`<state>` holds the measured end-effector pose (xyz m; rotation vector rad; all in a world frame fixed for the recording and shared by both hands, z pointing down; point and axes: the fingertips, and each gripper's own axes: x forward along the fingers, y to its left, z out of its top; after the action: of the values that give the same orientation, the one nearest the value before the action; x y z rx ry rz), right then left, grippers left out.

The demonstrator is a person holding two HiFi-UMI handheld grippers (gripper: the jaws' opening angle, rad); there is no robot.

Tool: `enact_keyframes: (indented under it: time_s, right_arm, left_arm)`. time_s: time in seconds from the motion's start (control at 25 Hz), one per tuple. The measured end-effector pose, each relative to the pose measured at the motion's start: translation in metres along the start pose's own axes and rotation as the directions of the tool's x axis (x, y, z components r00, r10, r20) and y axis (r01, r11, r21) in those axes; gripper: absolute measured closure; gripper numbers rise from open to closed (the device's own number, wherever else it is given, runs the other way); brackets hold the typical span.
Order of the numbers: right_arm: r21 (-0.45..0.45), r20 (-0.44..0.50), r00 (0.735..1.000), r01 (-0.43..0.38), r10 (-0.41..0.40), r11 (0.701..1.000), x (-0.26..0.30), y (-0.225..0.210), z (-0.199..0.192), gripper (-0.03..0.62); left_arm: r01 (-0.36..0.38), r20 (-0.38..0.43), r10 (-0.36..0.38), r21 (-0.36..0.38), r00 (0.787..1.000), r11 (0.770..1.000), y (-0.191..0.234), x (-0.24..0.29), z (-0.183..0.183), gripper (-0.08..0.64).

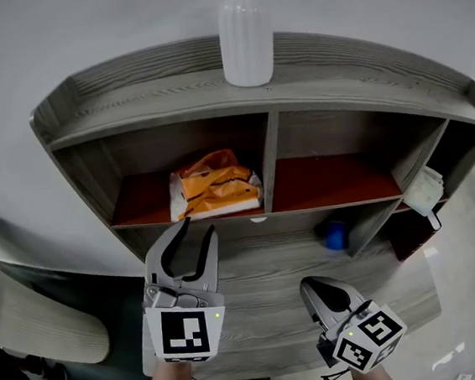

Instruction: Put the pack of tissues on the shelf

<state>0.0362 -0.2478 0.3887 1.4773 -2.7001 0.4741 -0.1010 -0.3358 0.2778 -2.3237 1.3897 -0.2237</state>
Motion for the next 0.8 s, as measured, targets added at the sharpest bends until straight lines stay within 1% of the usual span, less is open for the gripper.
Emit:
enact_keyframes:
  time_s: [0.24,0.4,0.64,0.8]
  right_arm:
    - [-0.02,-0.002,1.0,0.004,-0.004,1.0,-0.014,0.003,0.001,0.592]
    - [-0.024,-0.001,1.0,0.005,-0.005,1.0,-0.023,0.004,-0.003,0.592]
    - [-0.031,0.003,1.0,-0.001,0.001,1.0,-0.04,0.005,-0.005,0.592]
    - [-0.022,0.014,1.0,0.0,0.0,1.0,-0.052,0.003,-0.006,0.592]
  left_arm:
    - [0.032,0.023,-0.03,-0.081,0.999,0.996,-0.021,-0.014,0.002,0.466]
    - [0.052,0.03,-0.049,-0.123,0.998,0.991,-0.034,-0.021,0.002,0.486]
    - [0.073,0.013,-0.072,-0.16,0.997,0.984,-0.057,-0.031,0.003,0.522]
    - [0.092,0.002,-0.093,-0.169,0.996,0.981,-0.072,-0.038,0.004,0.536]
